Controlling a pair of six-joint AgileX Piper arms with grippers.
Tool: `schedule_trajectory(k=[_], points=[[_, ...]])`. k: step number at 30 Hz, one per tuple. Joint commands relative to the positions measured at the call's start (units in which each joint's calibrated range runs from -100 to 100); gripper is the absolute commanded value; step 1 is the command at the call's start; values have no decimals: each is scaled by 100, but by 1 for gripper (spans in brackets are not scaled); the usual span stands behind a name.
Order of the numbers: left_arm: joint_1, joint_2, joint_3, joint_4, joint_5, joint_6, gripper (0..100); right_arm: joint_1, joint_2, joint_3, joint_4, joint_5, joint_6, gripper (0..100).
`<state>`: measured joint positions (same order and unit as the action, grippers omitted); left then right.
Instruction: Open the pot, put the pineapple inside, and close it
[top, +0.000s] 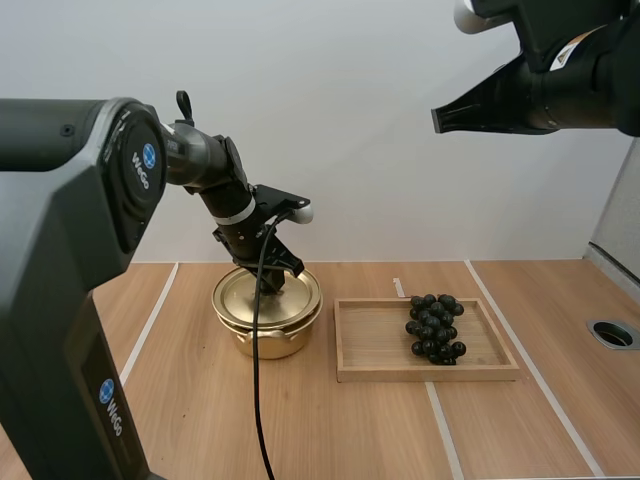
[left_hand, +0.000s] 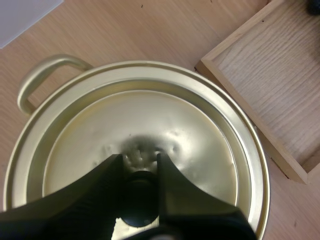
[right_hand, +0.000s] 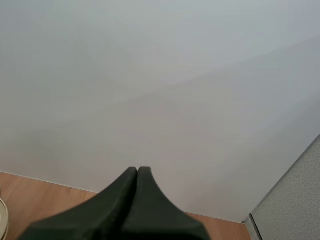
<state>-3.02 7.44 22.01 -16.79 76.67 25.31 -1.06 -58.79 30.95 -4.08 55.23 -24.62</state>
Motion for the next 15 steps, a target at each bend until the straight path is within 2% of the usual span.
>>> schedule_trajectory(k=[1,15], points=[[6,76,16,-89,-181,19,0,-28,-63,-8,-99,-36,7,0],[6,279,184,-89,280,103,0,-28,118,-8,-157,-243,7,0]])
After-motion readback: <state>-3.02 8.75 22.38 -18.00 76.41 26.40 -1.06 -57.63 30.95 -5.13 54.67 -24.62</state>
